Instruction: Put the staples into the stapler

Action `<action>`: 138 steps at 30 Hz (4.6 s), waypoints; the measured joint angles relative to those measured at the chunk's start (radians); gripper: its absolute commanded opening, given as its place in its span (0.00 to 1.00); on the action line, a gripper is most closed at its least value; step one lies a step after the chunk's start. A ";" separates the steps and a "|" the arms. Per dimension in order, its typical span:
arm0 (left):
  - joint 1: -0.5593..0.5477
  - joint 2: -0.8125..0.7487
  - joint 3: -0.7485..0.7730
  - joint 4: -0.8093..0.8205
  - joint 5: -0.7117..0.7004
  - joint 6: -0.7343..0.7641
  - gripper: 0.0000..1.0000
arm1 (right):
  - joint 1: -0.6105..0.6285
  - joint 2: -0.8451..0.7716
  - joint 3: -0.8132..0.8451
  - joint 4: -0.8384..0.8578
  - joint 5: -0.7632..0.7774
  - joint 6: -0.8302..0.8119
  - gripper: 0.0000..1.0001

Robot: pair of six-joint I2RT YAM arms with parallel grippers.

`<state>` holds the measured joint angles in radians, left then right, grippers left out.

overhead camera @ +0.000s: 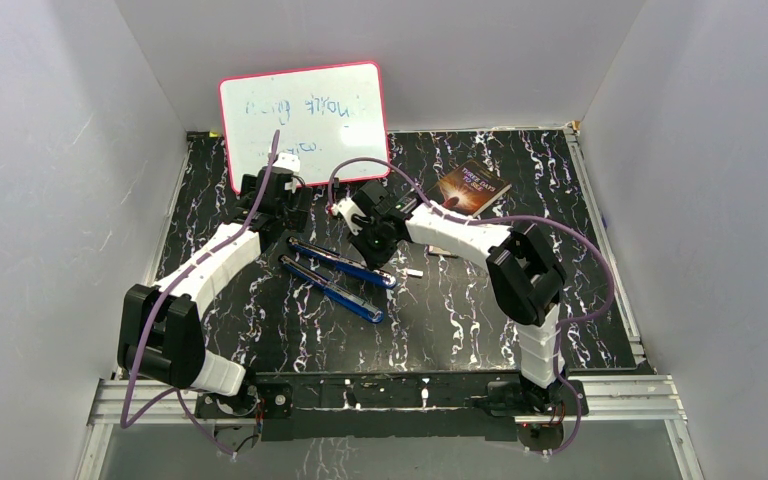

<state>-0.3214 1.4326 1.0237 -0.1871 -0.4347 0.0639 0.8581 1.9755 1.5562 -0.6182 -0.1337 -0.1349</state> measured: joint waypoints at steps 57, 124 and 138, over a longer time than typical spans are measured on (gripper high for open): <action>-0.003 0.000 0.000 0.000 -0.004 0.004 0.98 | 0.008 0.054 0.071 -0.094 0.033 0.000 0.00; -0.003 0.000 0.000 0.000 -0.011 0.007 0.98 | 0.008 0.075 0.083 -0.097 0.035 0.002 0.31; -0.004 0.000 0.000 0.000 -0.013 0.007 0.98 | 0.025 -0.389 -0.458 0.436 0.050 -0.036 0.34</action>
<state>-0.3252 1.4326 1.0237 -0.1871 -0.4473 0.0711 0.8833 1.5867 1.0981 -0.1818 -0.0837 -0.1711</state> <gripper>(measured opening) 0.982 0.341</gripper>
